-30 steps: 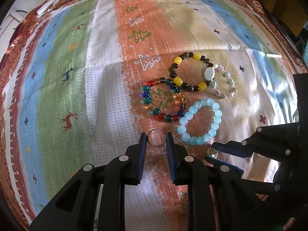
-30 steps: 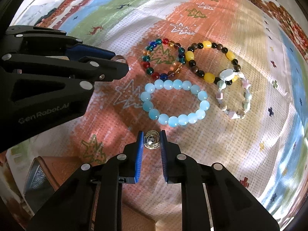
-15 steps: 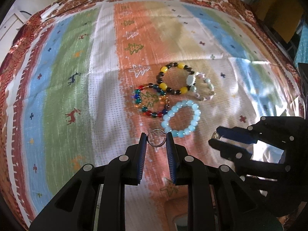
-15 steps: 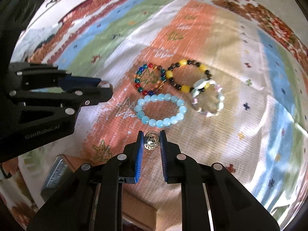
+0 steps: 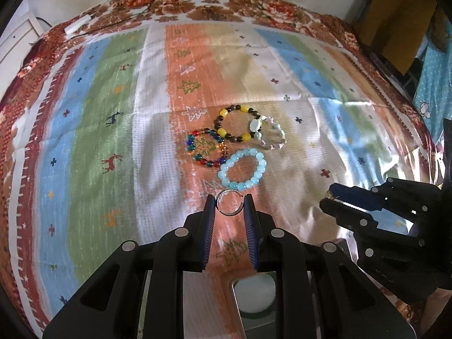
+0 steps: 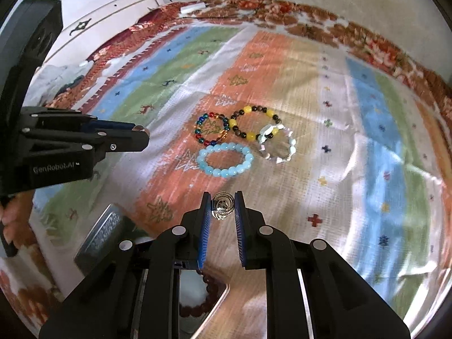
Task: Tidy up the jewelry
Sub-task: 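Carry ring and pendant over the tin and release both into it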
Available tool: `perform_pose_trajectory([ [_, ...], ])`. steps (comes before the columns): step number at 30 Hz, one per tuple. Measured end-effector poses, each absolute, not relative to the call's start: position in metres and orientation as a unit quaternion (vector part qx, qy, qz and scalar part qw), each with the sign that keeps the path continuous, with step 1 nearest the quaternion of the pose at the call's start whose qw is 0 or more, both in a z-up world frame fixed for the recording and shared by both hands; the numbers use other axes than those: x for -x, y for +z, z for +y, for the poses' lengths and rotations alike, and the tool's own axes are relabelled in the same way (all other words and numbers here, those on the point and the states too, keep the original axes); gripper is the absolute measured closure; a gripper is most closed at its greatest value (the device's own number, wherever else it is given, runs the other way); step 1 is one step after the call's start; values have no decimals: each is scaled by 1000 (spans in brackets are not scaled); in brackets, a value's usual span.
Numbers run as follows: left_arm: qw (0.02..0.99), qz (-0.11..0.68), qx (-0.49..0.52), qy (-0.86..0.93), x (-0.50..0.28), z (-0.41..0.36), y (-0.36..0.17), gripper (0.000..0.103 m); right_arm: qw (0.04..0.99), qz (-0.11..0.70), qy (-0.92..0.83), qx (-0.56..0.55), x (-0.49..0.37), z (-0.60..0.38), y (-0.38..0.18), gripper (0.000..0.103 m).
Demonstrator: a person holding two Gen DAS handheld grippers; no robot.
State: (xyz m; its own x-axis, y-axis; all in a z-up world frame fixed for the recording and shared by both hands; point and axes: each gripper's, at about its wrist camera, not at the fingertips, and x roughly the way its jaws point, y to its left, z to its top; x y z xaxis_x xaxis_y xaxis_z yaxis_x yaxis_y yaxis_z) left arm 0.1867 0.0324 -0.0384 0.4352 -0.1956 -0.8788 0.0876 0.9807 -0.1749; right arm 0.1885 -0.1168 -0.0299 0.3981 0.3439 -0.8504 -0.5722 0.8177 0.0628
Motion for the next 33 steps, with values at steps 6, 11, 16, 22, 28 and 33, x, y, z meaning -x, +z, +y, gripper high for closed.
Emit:
perform_pose_trajectory([
  [6,861,497,51,-95,-163,27,-26,83,845,449,278,82,-181,-130,-20,86],
  [11,874,471,53,-110,-142,22,-15,83,858,428,277,55,-170,-141,-14,86],
  [16,882,452,45,-122,-120,17,-10,83,859,418,292,47,-154,-144,-11,86],
  [22,887,440,51,-133,-97,17,-8,83,852,422,308,34,-133,-151,-13,86],
  [28,887,436,54,-141,-79,13,-9,83,859,408,309,22,-110,-161,-9,86],
  [33,887,436,46,-145,-67,5,-10,83,855,413,311,25,-105,-162,-13,86],
])
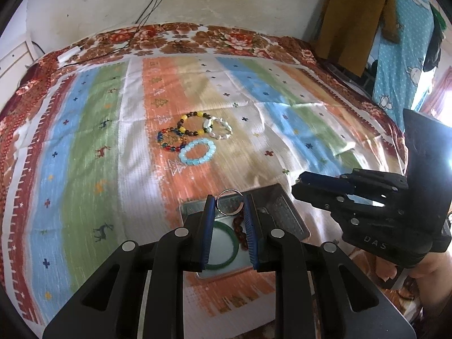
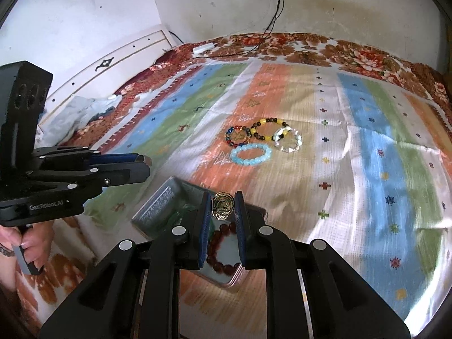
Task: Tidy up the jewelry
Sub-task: 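Carry ring and pendant over the tin and release both into it, then move both open tools away from the tin toward the remaining bracelets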
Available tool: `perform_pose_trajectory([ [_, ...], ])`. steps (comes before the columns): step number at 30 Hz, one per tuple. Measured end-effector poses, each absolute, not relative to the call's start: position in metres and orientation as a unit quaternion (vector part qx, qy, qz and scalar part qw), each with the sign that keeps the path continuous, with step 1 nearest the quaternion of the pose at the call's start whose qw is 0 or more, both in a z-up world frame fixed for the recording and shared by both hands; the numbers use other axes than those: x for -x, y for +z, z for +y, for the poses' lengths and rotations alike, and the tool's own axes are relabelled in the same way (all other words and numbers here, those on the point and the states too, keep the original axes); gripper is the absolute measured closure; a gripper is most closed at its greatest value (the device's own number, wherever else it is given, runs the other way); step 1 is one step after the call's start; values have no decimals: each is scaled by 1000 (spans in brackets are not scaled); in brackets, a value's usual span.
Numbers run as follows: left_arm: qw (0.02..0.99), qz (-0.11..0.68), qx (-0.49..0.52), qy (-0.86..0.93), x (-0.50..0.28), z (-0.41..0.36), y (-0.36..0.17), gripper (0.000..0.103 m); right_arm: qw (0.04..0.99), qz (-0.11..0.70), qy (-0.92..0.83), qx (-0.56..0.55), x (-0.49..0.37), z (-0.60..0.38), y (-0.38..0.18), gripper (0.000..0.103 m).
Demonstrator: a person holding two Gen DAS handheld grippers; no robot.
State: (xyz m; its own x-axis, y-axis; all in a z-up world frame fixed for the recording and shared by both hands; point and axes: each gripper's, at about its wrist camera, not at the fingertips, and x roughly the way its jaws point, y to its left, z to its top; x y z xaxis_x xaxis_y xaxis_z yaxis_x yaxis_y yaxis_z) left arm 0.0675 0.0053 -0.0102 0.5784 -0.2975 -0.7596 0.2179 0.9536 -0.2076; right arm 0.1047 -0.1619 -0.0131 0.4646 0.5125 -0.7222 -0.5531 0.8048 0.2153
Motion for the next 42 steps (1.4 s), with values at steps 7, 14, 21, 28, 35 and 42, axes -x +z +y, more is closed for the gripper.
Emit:
perform_pose_trajectory([
  [7,886,439,39,-144,-64,1,-13,83,850,420,318,23,-101,-162,-16,86],
  [14,887,438,59,-130,-66,11,-13,70,842,428,329,8,-103,-163,-17,60],
  [21,887,440,87,-108,-75,25,-13,63,844,434,316,11,-111,-165,-17,53],
  [28,887,451,71,-63,-104,35,-17,59,852,427,300,32,-136,-158,-11,46],
  [35,887,456,66,-35,-126,46,-19,54,848,439,293,43,-158,-148,-17,45],
  [42,886,460,49,-21,-154,44,-22,53,847,448,280,54,-185,-140,-21,45],
])
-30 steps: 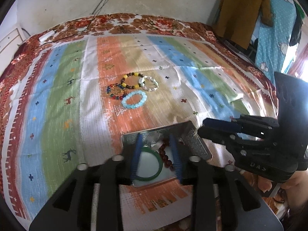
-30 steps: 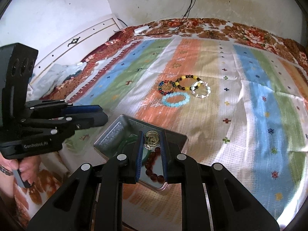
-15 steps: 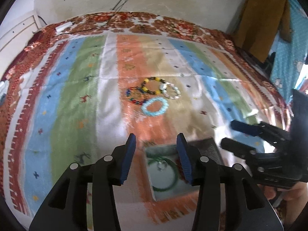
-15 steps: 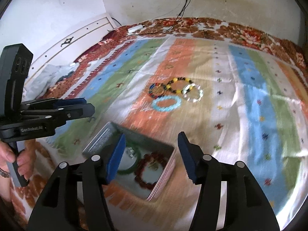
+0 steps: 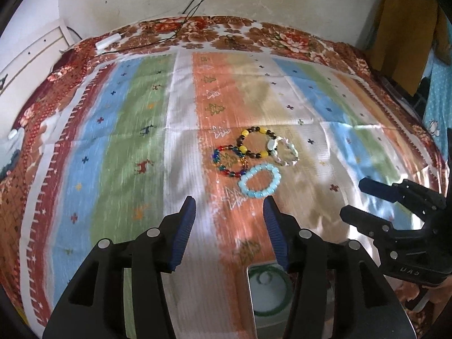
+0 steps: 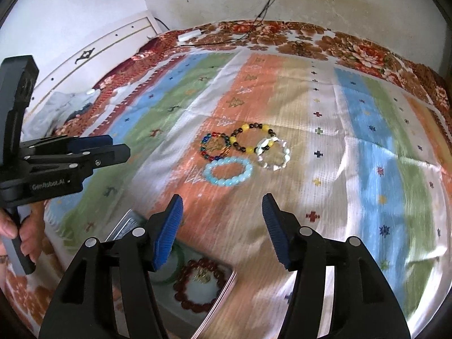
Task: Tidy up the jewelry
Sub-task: 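Move both open tools away from the tin toward the remaining bracelets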
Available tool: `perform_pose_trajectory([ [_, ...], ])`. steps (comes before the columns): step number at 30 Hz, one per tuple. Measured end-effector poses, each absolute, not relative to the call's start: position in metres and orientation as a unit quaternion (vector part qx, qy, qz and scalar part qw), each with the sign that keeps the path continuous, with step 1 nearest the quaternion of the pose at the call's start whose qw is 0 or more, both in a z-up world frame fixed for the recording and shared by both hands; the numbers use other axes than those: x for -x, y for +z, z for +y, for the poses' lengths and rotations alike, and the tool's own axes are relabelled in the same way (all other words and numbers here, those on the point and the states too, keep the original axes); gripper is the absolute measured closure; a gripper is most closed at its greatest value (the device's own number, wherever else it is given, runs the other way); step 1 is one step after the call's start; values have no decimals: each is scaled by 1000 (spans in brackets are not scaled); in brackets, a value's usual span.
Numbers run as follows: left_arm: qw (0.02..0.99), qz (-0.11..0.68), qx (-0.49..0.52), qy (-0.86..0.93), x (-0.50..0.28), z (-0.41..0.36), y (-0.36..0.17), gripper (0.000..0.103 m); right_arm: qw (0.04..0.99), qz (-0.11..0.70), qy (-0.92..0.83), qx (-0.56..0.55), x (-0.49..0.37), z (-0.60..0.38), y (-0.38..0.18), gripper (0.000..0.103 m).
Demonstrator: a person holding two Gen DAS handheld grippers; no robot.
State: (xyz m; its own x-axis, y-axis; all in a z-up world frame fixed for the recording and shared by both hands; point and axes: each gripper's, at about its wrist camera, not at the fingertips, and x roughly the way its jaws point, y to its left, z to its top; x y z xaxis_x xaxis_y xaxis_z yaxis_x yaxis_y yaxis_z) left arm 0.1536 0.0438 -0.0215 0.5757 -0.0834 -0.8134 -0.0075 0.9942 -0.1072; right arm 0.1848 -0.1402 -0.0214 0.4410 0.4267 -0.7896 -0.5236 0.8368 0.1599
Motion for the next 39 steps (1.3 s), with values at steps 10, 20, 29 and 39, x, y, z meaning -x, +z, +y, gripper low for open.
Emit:
perform_pose_trajectory([
  [10,880,474,42,-8,-185,43,-32,53,840,468,269,54,-217,-135,-32,45],
  [20,870,491,39,-7,-212,40,-44,51,829,485,271,57,-236,-126,-42,45],
  [29,853,520,35,-2,-241,43,-69,51,814,508,275,55,-251,-117,-56,45],
  [39,840,541,33,-4,-262,45,-87,51,799,531,275,55,-266,-111,-72,45],
])
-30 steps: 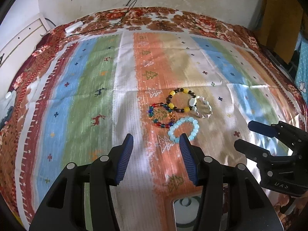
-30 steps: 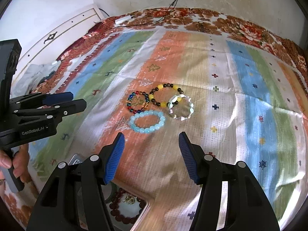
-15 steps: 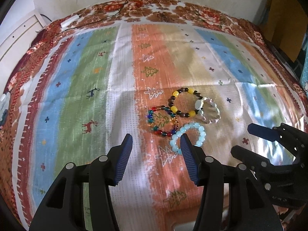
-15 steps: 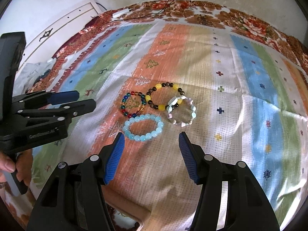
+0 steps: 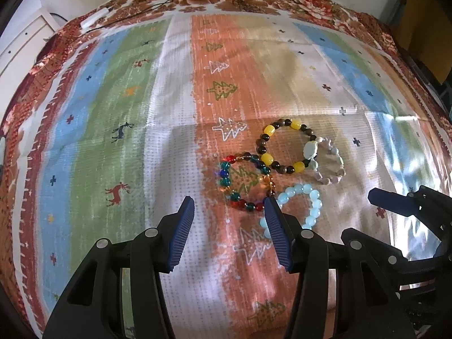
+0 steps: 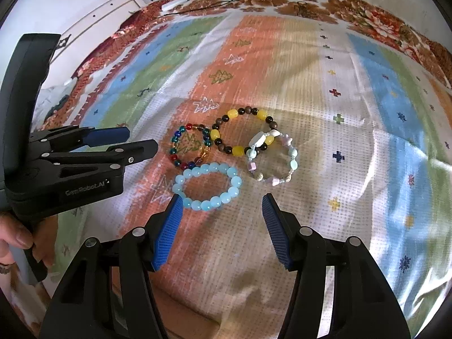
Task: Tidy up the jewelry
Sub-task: 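Move both open tools away from the tin toward the remaining bracelets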
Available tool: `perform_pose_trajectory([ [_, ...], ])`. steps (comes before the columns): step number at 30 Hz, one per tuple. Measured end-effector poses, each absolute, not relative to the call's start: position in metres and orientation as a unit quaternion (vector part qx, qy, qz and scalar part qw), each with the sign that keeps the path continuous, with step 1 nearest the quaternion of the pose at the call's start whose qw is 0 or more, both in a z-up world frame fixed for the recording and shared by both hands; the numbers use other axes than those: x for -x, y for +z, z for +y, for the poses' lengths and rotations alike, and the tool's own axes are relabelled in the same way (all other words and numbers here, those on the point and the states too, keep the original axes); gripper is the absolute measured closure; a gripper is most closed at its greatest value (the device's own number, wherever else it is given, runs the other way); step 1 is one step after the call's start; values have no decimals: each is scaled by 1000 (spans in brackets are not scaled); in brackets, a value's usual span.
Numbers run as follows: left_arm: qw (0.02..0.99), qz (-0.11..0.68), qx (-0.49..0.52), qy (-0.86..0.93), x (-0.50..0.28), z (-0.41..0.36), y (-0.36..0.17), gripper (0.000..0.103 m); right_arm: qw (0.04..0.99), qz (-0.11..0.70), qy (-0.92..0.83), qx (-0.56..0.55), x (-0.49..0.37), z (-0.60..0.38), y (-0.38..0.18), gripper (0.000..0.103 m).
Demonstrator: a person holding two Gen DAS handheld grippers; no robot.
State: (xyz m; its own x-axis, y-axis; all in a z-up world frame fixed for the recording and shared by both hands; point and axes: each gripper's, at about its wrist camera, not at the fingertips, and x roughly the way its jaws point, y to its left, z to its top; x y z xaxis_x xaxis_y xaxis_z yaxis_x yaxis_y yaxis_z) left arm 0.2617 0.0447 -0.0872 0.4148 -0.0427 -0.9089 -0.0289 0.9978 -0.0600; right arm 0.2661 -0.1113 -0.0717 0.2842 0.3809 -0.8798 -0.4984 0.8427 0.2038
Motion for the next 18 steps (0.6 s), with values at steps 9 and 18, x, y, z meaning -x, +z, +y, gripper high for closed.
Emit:
perform_pose_trajectory([
  [9,833,553,34,-7,-273,48,-99,50,795,541,268,60,-275,-106,-85,45],
  [18,824,566,23,-12,-286,47,-112,49,787,552,264,80,-284,-95,-102,45],
])
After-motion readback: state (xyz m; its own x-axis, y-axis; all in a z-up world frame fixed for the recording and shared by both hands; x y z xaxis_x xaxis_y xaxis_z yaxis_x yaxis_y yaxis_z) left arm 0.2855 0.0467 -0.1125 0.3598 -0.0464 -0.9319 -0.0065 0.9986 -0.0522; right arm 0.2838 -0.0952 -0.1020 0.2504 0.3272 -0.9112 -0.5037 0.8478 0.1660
